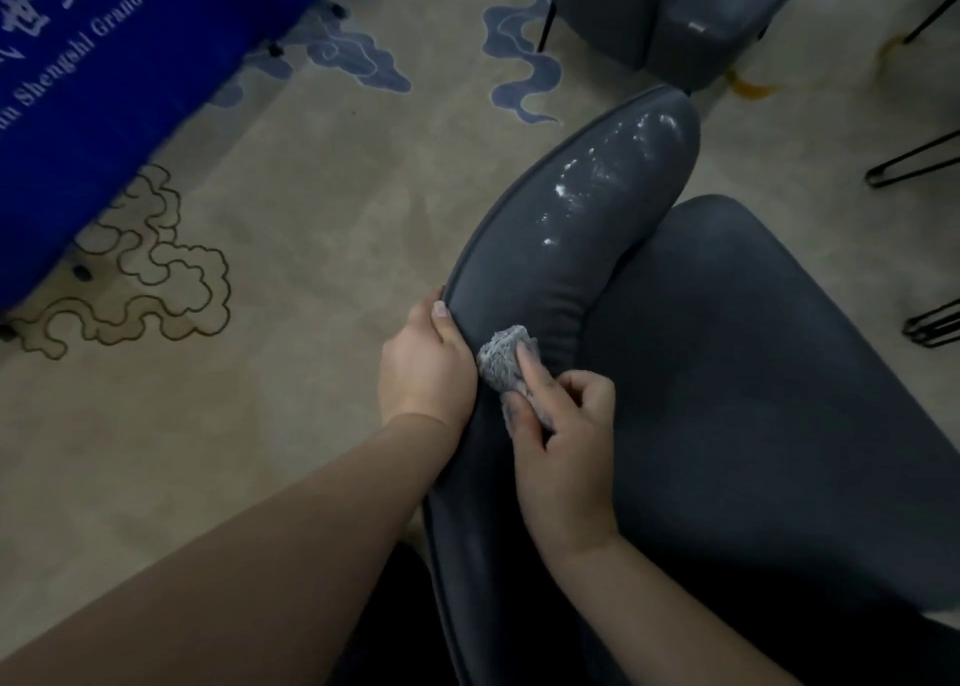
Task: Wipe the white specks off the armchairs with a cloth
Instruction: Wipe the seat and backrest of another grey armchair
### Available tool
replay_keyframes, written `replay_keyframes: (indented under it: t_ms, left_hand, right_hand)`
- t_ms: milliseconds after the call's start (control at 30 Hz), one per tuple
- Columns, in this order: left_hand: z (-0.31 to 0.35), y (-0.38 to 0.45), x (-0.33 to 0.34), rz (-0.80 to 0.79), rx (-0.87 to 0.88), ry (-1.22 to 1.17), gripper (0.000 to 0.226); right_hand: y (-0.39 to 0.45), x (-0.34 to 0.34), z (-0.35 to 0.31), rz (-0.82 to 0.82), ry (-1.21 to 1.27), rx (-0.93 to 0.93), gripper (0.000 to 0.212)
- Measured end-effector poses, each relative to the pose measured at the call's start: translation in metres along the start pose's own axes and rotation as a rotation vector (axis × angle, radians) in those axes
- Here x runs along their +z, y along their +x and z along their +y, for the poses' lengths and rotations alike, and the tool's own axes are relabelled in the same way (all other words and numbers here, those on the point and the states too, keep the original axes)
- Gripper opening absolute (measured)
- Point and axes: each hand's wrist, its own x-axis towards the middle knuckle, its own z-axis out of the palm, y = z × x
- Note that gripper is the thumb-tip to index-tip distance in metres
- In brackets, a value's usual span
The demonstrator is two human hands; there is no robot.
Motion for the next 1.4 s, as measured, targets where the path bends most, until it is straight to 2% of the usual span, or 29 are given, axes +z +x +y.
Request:
replay_keyframes:
  t_ms: [133,233,367,500,733,933,1067,1200,1300,1400]
  left_hand:
    - [0.0,0.0,0.002,-0.015,-0.018,0.029,0.04]
    - [0.003,0.0,0.002,-0.039,0.076,0.049,0.046]
    - [0.002,-0.001,-0.001,-0.137,0.116,0.078,0.048]
    - [-0.004,0.009,-0.009,-0.353,0.195,0.033,0.052]
    - [-0.009,0.043,-0.034,-0.693,0.296,0.177,0.061]
    - [-0.008,0.06,-0.036,-0.696,0.381,0.333,0.066]
    - [-0.005,0.081,-0.038,-0.745,0.404,0.324,0.068]
    - [0.023,0.12,-0.029,-0.797,0.413,0.399,0.076]
    - [0.05,0.152,-0.023,-0.904,0.509,0.452,0.082]
    - [0.079,0.179,-0.014,-1.031,0.57,0.469,0.09]
  right_hand:
    - [0.005,0.004,-0.003,0.025,-0.002,0.077,0.052]
    - [0.007,0.003,-0.011,0.05,0.008,0.137,0.056]
    - [0.007,0.006,-0.023,0.07,-0.078,0.247,0.049]
    - [0.004,0.009,-0.033,0.121,-0.128,0.288,0.045]
    - [0.007,0.008,-0.053,0.096,-0.159,0.433,0.044]
    - [0.009,-0.004,-0.055,0.055,-0.142,0.436,0.043]
    - [0.011,-0.004,-0.059,0.059,-0.117,0.47,0.042]
    - [0.021,0.0,-0.062,0.168,-0.132,0.464,0.043]
    - [0.039,0.013,-0.064,0.327,-0.132,0.493,0.045]
    - [0.066,0.034,-0.064,0.405,-0.145,0.539,0.045]
